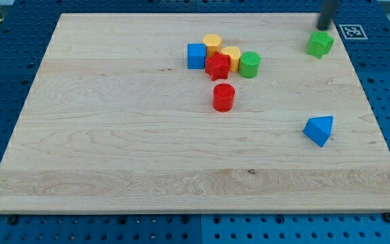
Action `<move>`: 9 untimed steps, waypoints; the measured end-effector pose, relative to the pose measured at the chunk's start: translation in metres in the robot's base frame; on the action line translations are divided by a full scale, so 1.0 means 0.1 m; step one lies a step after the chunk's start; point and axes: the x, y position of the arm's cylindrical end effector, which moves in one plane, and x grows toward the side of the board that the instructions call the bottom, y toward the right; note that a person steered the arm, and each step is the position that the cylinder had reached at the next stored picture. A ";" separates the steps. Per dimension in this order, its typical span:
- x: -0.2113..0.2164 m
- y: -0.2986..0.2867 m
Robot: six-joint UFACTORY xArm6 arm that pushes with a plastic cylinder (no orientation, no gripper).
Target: Move blue triangle into the green blocks
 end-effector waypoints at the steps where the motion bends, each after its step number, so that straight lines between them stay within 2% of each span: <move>1: 0.23 -0.48; 2: 0.19 -1.64; 3: -0.08 -1.09; 4: 0.04 0.38; 5: 0.60 0.46; 6: 2.04 0.21; 7: 3.38 -0.35; 8: 3.34 -1.33; 9: 2.91 -1.12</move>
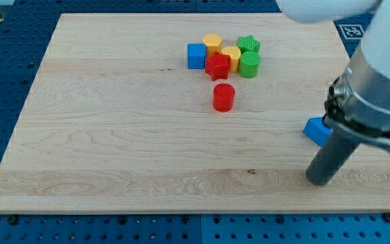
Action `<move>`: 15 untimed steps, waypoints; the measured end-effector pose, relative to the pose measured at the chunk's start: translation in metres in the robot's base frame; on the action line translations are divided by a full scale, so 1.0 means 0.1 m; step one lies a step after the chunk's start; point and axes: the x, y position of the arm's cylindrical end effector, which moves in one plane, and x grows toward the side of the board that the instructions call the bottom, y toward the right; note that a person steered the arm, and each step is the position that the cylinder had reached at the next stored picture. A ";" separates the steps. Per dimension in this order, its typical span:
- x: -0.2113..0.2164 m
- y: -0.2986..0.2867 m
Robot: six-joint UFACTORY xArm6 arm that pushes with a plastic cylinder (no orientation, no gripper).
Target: Move blue triangle into the green blocks
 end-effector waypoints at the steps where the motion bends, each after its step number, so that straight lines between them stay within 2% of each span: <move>1: -0.52 0.74; 2: -1.08 0.98; 3: -0.18 0.87; 4: 0.25 -0.13; 5: -0.28 -0.72; 6: -1.07 -0.29; 7: -0.65 -0.25; 8: 0.21 -0.20; 9: -0.03 0.50; 10: -1.12 0.52; 11: -0.72 0.52; 12: 0.16 0.43; 13: 0.44 -0.28; 14: -0.05 -0.80; 15: -0.77 -0.80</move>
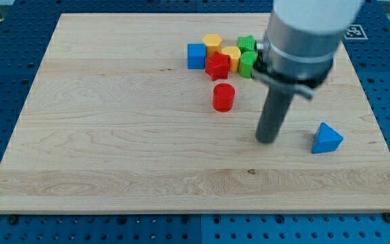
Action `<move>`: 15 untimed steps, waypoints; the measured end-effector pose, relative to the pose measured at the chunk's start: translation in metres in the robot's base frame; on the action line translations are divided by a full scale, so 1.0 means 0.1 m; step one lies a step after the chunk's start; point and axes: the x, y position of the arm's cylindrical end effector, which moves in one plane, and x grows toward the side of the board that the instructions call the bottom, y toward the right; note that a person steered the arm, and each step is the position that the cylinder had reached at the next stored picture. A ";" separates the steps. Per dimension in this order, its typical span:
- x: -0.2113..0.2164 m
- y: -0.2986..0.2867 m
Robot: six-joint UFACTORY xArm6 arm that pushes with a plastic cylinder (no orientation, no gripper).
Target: Move blue triangle into the green blocks
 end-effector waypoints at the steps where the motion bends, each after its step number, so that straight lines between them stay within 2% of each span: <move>1: 0.33 0.09; 2: 1.04 0.16; 3: 0.56 0.85; 4: -0.33 1.19; 6: 0.20 1.36; 7: -0.73 1.34; 8: -1.08 1.24; 9: -0.90 1.76; 10: -1.48 1.75; 11: -1.58 1.47; 12: -1.05 1.07; 13: -1.18 0.90; 14: -1.51 1.16; 15: -1.82 1.09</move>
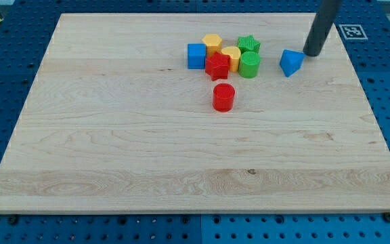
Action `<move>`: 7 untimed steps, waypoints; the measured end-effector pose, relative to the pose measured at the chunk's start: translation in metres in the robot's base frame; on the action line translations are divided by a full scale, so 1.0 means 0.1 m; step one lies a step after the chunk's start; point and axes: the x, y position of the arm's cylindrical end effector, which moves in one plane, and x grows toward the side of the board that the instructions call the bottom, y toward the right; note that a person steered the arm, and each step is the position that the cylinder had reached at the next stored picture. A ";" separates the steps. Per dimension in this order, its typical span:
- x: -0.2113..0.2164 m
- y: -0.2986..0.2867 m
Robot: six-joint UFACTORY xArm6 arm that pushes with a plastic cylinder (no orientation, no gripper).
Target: Move blue triangle into the green blocks
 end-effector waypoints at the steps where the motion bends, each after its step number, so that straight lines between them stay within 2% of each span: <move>1: 0.02 -0.46; 2: 0.19 -0.72; 3: 0.00 -0.45; 4: -0.17 0.33; 5: 0.22 0.62; 6: 0.47 0.02; 7: 0.48 -0.78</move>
